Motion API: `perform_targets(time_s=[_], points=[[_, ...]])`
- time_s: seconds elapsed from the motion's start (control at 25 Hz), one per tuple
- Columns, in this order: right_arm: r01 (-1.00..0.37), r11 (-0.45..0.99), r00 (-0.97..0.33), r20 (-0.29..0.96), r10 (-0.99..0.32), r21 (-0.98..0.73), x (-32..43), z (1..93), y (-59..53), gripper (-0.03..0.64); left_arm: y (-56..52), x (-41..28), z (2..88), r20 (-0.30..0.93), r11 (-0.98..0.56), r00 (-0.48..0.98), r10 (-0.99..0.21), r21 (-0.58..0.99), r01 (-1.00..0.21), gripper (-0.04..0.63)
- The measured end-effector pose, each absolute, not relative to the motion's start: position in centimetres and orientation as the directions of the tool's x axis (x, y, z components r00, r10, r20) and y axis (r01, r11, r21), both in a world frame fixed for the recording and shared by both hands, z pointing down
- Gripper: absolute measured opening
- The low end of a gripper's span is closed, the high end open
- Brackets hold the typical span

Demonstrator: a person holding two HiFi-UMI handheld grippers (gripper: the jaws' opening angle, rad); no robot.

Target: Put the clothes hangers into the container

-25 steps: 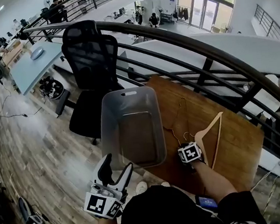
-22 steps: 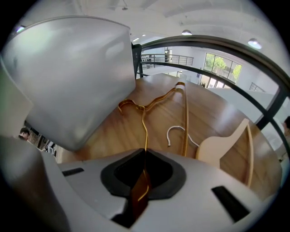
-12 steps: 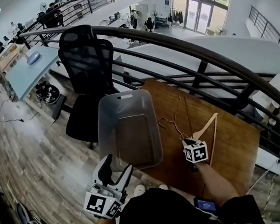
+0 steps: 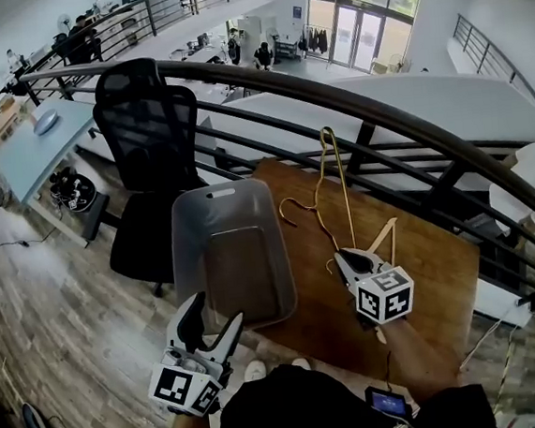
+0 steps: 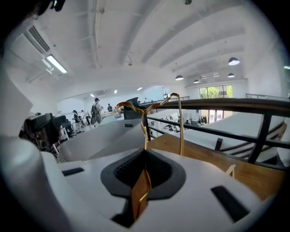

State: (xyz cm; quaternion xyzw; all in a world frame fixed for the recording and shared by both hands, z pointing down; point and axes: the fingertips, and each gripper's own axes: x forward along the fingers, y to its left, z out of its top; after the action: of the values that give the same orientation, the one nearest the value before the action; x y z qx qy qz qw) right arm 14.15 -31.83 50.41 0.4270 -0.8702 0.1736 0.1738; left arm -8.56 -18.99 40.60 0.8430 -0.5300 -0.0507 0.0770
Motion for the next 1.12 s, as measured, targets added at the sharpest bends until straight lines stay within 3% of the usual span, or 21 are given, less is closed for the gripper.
perform_targets(time_s=[0.2, 0.44, 0.68, 1.12], points=[[-0.724, 0.653, -0.683, 0.366, -0.632, -0.224, 10.0, 45.7, -29.4, 0.009, -19.0, -9.5, 40.6, -0.010, -0.421, 0.427, -0.904, 0.189, -0.887, 0.316], [-0.629, 0.768, -0.732, 0.426, -0.532, -0.121, 5.0, 44.2, -27.7, 0.009, -18.6, -11.8, 40.4, -0.041, -0.381, 0.381, -0.924, 0.208, -0.901, 0.314], [-0.520, 0.848, -0.656, 0.588, -0.473, 0.101, 1.7, 45.9, -26.5, 0.009, -17.5, -14.3, 40.4, -0.048, -0.332, 0.330, -0.943, 0.235, -0.914, 0.314], [-0.315, 0.921, -0.509, 0.779, -0.366, 0.227, -1.3, 49.2, -24.8, 0.020, -16.5, -16.3, 41.2, -0.048, -0.297, 0.295, -0.954, 0.262, -0.918, 0.314]])
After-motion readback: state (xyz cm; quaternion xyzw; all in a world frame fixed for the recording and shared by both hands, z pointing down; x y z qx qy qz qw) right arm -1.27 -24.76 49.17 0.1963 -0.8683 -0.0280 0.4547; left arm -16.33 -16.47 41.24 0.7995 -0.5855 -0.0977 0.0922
